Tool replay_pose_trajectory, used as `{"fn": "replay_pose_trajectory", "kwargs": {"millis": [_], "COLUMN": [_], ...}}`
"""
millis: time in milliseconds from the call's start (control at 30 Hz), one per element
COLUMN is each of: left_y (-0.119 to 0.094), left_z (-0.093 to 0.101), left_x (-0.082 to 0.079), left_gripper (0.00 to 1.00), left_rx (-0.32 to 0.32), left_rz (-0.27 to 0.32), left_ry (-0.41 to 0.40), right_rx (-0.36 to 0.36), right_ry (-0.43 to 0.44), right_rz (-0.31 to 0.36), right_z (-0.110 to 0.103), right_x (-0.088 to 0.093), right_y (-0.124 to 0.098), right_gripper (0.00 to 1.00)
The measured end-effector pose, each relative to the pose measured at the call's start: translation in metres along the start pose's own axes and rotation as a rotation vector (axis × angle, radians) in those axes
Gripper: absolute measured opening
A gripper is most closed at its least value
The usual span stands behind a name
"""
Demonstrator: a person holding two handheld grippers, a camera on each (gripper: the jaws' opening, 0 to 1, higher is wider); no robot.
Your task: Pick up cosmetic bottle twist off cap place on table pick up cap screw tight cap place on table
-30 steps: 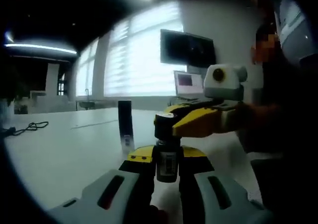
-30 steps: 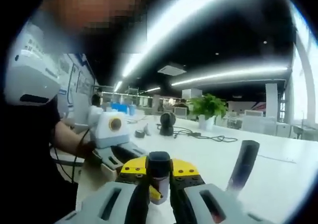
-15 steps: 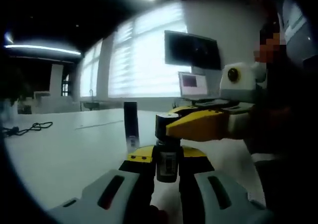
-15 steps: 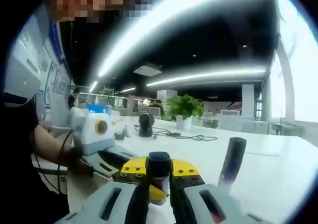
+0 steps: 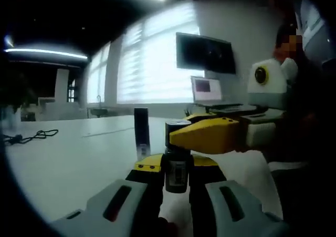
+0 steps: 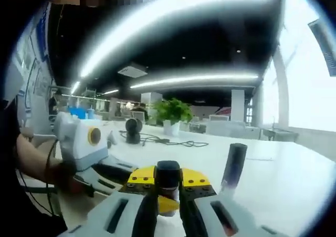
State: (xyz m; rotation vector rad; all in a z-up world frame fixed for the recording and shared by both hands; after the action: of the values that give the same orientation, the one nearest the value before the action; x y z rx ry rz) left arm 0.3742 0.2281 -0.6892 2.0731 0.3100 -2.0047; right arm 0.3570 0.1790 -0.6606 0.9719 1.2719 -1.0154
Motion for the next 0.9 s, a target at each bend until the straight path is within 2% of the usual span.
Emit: {"fn": "replay_pose_trajectory", "kwargs": {"millis": [200,333,667,900], "left_y": [-0.0001,-0.0006,-0.0016,-0.0009], "left_z": [-0.0001,0.0006,0.0020,0.0027], "left_x": [-0.0004,-0.0027,-0.0051,-0.0057], "left_gripper": [0.08,0.08,0.08,0.08], "left_rx": [-0.014,-0.017,-0.028,-0.038], "left_rz": [-0.006,0.004,0.008,0.016], "left_ry": [0.011,0.014,0.039,0.038], "right_rx": [0.077,0.123,0.148,0.129], "right_ry": [0.015,0.062,0.076,0.058], "right_rz": [0.003,-0.001,-0.003,0.004], "right_z": [-0.0030,-0.0036,-0.0046,-0.0043], "right_x": [-0.0006,-0.0021,-0.0028,-0.0036], "right_y": [0.0000,-0.0003,-0.0006,0.0009], "right_gripper": [0.08,0.08,0.08,0.09]}}
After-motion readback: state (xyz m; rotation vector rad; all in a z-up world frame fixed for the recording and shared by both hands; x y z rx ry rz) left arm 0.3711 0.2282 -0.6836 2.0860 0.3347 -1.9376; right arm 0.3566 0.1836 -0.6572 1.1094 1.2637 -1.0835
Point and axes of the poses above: the point that each gripper's makers call its tool centre point, and the gripper's own axes: y roughly forward along the fingers, z roughly to its right, x roughly out of its underside, the point moved 4 cm from there along -y, roughly backward along the fingers, and after that the axes turned 12 degrees about x, right-handed, at the moved point
